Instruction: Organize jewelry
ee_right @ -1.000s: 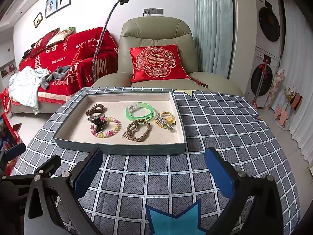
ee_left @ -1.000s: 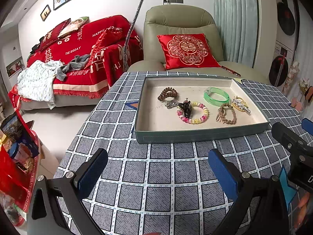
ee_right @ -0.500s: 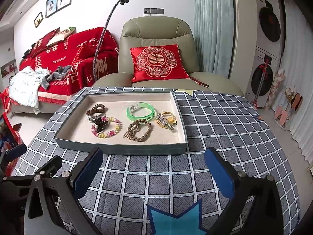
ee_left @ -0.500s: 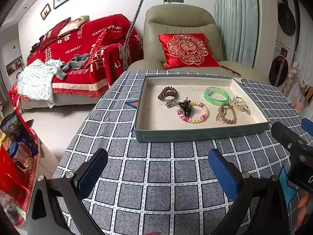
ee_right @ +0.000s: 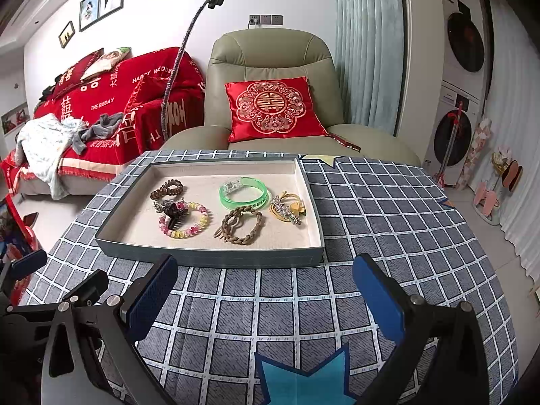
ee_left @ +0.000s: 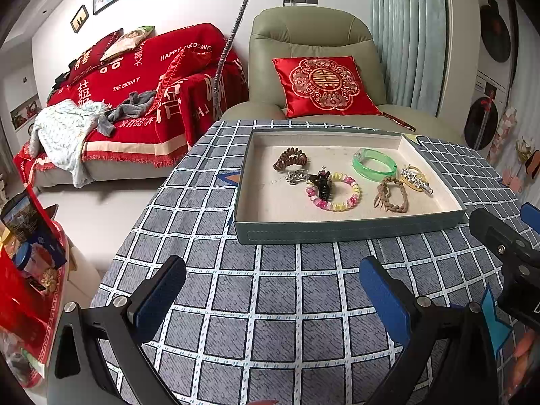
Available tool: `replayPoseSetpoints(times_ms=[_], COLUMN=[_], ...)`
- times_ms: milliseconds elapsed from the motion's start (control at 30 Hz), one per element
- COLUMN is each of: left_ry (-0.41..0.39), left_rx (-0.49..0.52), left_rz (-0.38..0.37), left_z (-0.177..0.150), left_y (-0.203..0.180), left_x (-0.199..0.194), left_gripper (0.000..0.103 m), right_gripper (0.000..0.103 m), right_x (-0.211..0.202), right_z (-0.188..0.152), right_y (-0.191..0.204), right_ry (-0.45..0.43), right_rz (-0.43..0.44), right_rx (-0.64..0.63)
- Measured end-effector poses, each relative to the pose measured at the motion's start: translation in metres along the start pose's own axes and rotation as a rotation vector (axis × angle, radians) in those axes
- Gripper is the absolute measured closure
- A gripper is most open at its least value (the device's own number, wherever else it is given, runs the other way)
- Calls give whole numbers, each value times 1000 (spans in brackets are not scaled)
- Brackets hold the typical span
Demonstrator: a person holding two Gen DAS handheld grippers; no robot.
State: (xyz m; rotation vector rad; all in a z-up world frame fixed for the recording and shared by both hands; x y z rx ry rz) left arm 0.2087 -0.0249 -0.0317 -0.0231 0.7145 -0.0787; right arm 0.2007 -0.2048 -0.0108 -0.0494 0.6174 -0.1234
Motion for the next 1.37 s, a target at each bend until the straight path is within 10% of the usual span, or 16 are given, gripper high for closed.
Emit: replayPoseSetpoints(times_ms=[1367], left_ry=[-3], left_rx=[0], left_rz=[-3], left_z=[-2], left_y=[-2], left_x=[-2], left_gripper=[0], right_gripper=[0], right_x=[-2], right_z=[0], right_y=[6], right_ry=[3], right_rz=[4], right_rx=[1])
Point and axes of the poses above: each gripper's, at about its wrist camera, not at the fingertips, and x roughly the way its jaws point, y to its left, z to its top, the point moved 2 cm from there along x, roughly the way its jaws point, and after that the axes turned 8 degrees about -z, right-handed, at the moved point
